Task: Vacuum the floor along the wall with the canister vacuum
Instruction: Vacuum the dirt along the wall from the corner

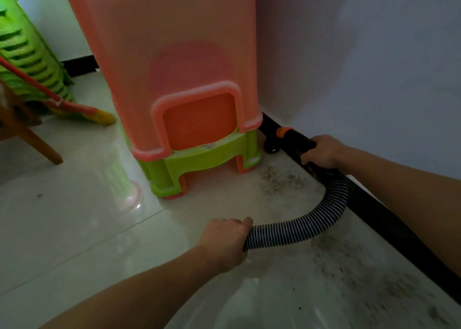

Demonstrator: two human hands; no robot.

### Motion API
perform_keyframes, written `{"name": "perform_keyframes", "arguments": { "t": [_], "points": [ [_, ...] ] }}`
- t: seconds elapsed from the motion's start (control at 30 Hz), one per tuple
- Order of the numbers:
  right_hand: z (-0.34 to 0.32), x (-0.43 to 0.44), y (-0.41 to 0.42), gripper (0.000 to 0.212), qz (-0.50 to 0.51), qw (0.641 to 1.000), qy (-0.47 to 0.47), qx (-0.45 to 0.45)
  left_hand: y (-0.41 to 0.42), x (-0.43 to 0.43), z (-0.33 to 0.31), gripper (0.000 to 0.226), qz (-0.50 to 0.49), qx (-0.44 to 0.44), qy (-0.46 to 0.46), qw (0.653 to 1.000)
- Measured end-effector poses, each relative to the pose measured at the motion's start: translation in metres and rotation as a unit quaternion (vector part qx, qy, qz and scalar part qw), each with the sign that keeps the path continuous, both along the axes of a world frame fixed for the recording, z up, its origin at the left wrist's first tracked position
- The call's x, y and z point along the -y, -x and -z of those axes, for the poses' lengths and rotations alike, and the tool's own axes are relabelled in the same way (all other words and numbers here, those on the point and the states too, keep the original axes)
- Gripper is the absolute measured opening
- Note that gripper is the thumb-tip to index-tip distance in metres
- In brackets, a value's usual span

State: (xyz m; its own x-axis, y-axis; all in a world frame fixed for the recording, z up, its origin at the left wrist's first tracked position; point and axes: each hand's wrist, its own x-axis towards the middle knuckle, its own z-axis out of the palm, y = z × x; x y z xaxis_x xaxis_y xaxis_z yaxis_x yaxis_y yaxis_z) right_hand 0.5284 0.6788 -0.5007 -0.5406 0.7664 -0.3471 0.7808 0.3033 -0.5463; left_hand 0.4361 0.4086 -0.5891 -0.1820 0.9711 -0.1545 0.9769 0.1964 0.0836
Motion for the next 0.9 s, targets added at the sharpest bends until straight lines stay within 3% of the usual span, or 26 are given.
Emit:
{"name": "perform_keyframes", "arguments": {
  "t": [0.37,0.53,0.9],
  "points": [
    [0.003,0.021,-0.046,0.049,0.123,0.983,0.126,-0.052,0.007,0.034,-0.027,0.030,-0.002,-0.040,-0.007,0.999],
    [0.010,0.037,-0.025,0.043,0.156,0.965,0.192,-0.090,0.035,0.072,-0.036,0.029,-0.083,-0.036,-0.002,0.996],
    [0.001,0.068,-0.052,0.035,0.069,0.980,0.183,-0.032,0.056,0.094,-0.024,0.043,-0.101,0.013,0.202,0.974]
  ]
}}
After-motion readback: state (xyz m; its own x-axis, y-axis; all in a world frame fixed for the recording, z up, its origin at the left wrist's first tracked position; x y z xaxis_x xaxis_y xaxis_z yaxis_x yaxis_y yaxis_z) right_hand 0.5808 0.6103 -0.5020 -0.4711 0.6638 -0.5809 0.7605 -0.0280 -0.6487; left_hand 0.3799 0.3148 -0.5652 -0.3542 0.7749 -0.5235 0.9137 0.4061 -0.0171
